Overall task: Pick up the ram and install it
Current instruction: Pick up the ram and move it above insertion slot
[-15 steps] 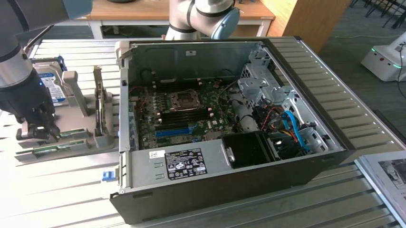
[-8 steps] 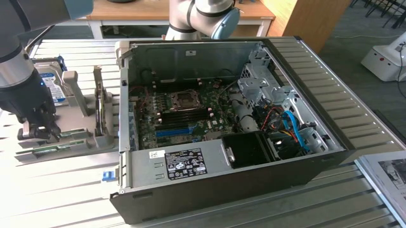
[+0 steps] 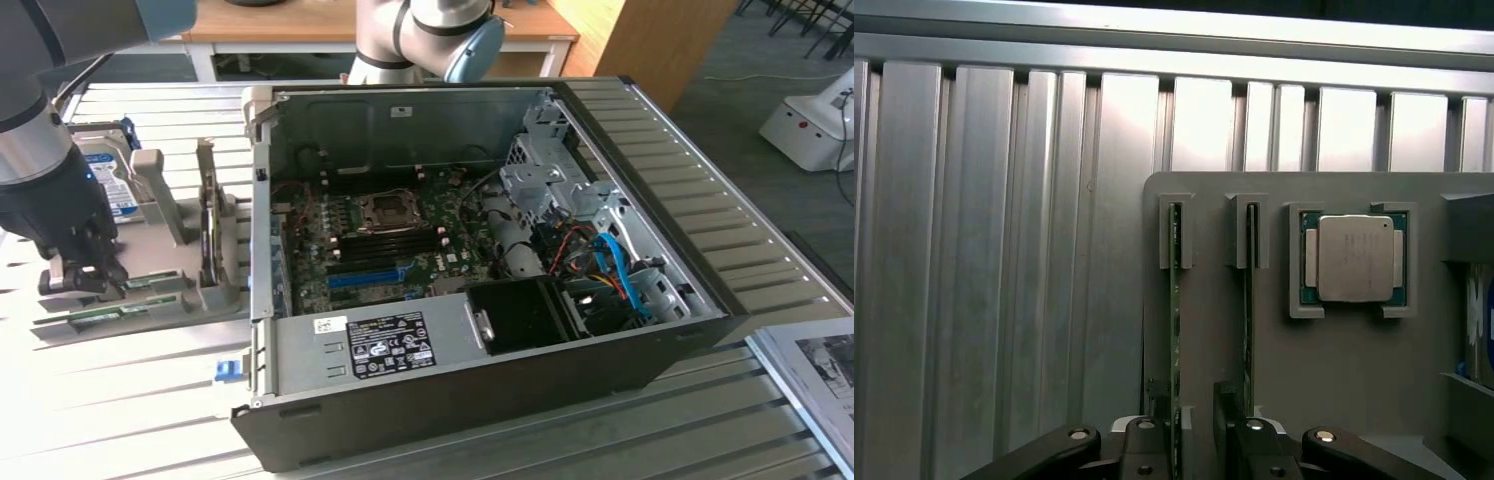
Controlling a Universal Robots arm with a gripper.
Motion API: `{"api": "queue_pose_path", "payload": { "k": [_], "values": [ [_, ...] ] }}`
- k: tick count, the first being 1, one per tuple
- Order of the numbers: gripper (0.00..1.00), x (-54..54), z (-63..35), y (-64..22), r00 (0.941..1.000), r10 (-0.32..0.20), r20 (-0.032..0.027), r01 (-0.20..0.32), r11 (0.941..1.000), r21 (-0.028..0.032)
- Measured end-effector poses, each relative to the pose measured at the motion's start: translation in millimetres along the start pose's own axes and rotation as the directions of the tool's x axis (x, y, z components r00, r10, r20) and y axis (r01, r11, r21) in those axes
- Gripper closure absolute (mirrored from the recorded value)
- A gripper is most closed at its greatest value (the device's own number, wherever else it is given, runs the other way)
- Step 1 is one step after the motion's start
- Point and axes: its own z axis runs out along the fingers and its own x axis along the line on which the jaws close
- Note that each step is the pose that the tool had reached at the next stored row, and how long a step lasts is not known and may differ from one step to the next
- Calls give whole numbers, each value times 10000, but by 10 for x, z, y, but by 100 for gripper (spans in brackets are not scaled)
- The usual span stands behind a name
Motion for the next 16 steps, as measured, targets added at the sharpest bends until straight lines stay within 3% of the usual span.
{"api": "queue_pose_path", "payload": {
  "k": [16],
  "values": [
    [69,0,3,-18,10000,-4,-1,4,10000,0]
  ]
}}
